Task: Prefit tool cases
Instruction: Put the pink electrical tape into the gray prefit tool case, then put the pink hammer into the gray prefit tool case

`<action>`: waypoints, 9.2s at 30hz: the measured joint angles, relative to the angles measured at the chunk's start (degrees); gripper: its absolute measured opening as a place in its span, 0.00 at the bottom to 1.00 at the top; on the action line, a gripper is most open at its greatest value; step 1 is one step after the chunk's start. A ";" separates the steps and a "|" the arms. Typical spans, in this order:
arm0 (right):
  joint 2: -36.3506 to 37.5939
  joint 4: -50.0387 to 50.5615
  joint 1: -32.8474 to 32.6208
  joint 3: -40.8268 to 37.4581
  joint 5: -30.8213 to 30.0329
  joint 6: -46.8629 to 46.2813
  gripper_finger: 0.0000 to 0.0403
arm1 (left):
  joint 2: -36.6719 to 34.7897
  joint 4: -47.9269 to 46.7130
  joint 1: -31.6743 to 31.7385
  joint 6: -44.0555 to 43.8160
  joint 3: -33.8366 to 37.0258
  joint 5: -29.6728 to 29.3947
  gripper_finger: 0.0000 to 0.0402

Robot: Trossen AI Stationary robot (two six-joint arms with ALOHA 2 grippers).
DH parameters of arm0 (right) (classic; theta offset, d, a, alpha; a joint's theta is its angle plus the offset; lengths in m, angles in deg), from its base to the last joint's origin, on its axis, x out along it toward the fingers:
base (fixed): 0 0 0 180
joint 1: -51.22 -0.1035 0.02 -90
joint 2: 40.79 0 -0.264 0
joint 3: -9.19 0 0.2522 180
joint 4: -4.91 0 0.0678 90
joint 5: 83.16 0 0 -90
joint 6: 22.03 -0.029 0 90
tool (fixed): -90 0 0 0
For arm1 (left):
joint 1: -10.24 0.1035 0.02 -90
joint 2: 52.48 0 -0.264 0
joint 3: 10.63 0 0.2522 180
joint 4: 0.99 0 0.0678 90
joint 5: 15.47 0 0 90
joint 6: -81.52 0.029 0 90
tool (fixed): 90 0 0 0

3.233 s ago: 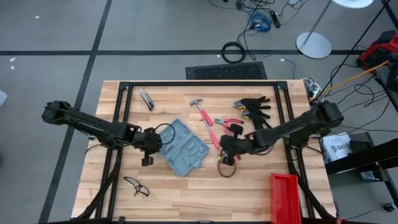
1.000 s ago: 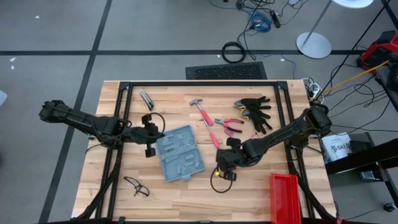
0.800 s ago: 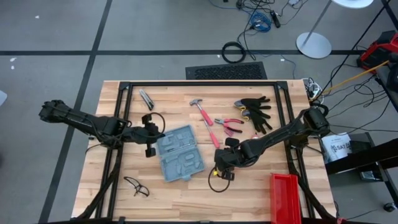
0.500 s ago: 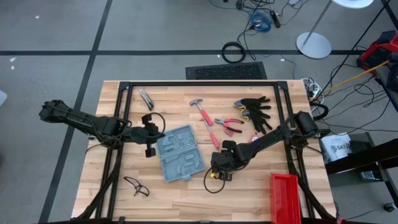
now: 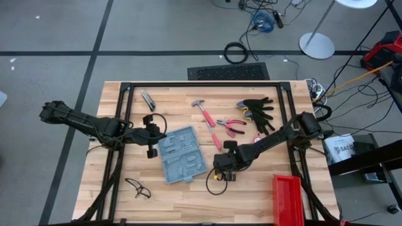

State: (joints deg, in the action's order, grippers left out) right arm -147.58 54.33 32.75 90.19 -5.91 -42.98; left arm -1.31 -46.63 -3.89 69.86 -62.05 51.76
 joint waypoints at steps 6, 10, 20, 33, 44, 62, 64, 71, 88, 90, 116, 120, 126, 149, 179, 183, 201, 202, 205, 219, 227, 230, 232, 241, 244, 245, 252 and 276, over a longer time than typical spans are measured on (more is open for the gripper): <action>2.29 -1.30 1.41 5.33 0.48 6.37 0.01 | 0.04 0.30 0.00 -0.04 2.27 -2.07 0.03; 0.87 -6.58 3.04 9.10 5.57 11.95 0.01 | 0.07 2.72 0.00 -0.07 4.09 -2.29 0.03; -6.50 -11.07 5.22 14.37 14.08 17.55 0.01 | 0.04 4.33 0.00 -1.57 6.19 -2.29 0.03; -11.25 -11.48 5.43 15.56 20.67 14.27 0.01 | 0.04 4.16 0.00 -1.51 6.19 -2.29 0.03; -11.29 -11.28 5.45 15.52 21.03 12.75 0.18 | 0.04 4.18 0.00 -1.51 6.19 -2.29 0.03; -7.72 -7.53 5.78 15.54 18.56 9.86 0.19 | 0.04 4.14 0.00 -1.51 6.19 -2.55 0.03; -7.74 -7.26 5.78 15.52 16.72 10.17 0.17 | 0.04 4.29 0.00 -1.51 6.19 -2.61 0.03; -8.14 -9.45 5.80 15.54 11.71 13.55 0.03 | 0.04 4.14 0.00 -1.53 6.19 -2.73 0.03; -9.69 -13.22 4.84 15.52 12.82 12.57 0.00 | 0.07 3.97 0.00 -1.53 6.17 -2.79 0.03; -9.52 -12.77 4.62 15.54 12.51 12.55 0.00 | 0.07 3.94 0.00 -1.55 6.17 -2.79 0.03; -7.87 -74.13 -5.53 -15.46 -20.58 -1.00 0.00 | 0.07 3.92 -3.15 -4.57 6.17 -2.86 0.03; -10.01 -76.64 -4.45 -14.52 -18.05 0.02 0.00 | 0.07 3.94 -3.15 -4.57 6.17 -3.07 0.03; -16.81 -79.69 -3.06 -11.70 -14.64 -5.15 0.00 | 0.07 3.97 -3.15 -4.59 6.17 -3.23 0.03; -12.19 -72.83 -3.04 -11.63 -8.53 -6.85 0.00 | 0.07 3.92 -3.17 -4.66 6.17 -3.25 0.03; -19.13 -79.24 -1.75 -11.38 -1.01 -9.85 0.00 | 0.08 3.89 -3.26 -4.60 6.17 -3.23 0.03; -17.55 -80.81 -1.47 -11.62 -0.50 -5.72 0.00 | 0.07 3.90 -3.26 -4.59 6.17 -3.23 0.03; -5.86 -71.28 -0.95 -11.76 -4.47 5.28 0.00 | 0.07 4.10 -3.26 -4.30 6.17 -4.36 0.03; -4.33 -68.84 -0.59 -11.76 -6.77 6.33 0.00 | 0.07 4.42 -3.26 -3.95 6.17 -5.41 0.03; 0.93 -60.86 0.94 -11.69 -17.53 9.32 0.00 | 0.07 6.03 -3.26 -2.48 6.17 -8.86 0.03; 17.34 -45.64 17.60 -11.63 -29.07 17.16 0.05 | 0.09 19.72 -1.55 12.16 6.17 -15.43 0.03; 15.97 -37.13 32.42 -11.63 -9.96 13.03 0.21 | 0.09 24.19 5.75 17.89 6.16 -15.52 0.03; 14.39 -37.51 37.88 -11.55 -0.36 10.24 0.27 | 0.09 25.44 10.12 18.56 6.15 -15.51 0.03; 12.00 -37.75 40.66 -11.38 6.28 9.20 0.30 | 0.09 25.25 12.96 18.52 6.15 -15.51 0.03; -8.83 -19.28 42.23 12.72 15.51 12.92 0.40 | 0.09 24.76 20.32 18.53 6.10 -13.15 0.03; -15.67 -6.22 41.91 24.11 13.26 13.07 0.42 | 0.09 24.62 20.70 18.17 6.10 -11.42 0.03; -17.56 -2.42 41.95 27.24 12.27 13.07 0.43 | 0.09 24.41 20.72 17.99 6.10 -10.71 0.03; -25.69 11.53 41.86 40.01 8.58 13.81 0.41 | 0.09 17.73 20.41 10.83 6.10 -7.30 0.03; -25.98 17.99 42.46 41.57 15.87 22.62 0.02 | -6.28 18.31 10.36 2.91 -0.71 -2.48 0.03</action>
State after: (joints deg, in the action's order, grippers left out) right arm -173.56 72.32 75.20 131.77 9.96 -20.36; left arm -7.58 -28.33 6.47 72.77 -62.75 49.28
